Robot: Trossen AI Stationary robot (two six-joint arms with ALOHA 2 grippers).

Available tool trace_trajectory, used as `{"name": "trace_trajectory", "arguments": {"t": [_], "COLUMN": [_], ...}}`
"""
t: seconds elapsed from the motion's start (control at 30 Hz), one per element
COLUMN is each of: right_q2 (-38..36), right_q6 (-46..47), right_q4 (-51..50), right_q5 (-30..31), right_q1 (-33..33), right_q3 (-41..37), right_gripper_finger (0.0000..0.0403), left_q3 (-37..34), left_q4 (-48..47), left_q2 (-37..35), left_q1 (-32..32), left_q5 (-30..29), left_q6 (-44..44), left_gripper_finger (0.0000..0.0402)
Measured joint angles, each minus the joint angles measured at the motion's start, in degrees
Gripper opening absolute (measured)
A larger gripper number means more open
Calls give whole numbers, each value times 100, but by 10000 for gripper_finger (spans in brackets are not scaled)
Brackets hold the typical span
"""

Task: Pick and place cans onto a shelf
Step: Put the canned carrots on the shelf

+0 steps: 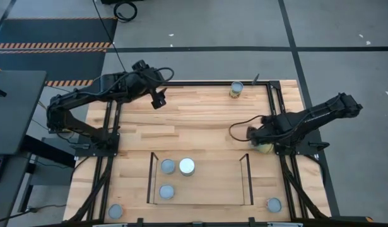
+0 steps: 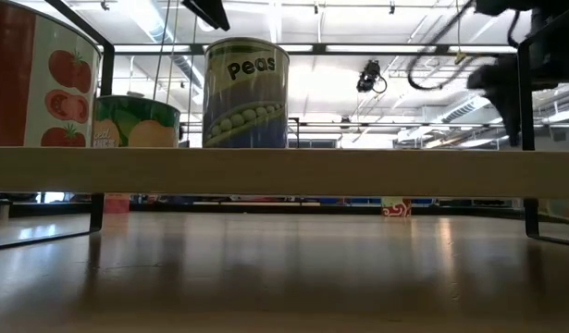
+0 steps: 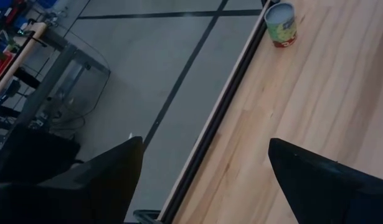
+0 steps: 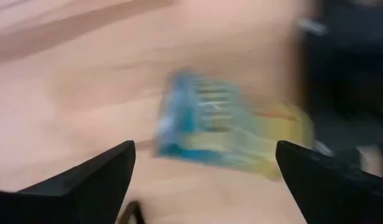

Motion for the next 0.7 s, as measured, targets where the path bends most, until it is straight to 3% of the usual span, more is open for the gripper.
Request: {"name": "trace_trajectory", "arguments": {"t": [0.1,0.23,0.7], "right_q2": [151,416,1263], "right_q6": [-1692,-3432,-7118], "right_q4": [547,479,-17], "right_q5": [-223,-863,-981], "right_q1": [-211,-585,-2775], "right_q3": [4,4,2], "right_gripper_finger": [392,389,390], "left_q3": [0,0,1], "left_q4": [37,128,264], "left_q2": [0,0,0], "left_q1": [58,139,177], "left_q5": [2,143,454], "left_q6": [67,149,-352], "left_gripper_finger": [352,352,352]}}
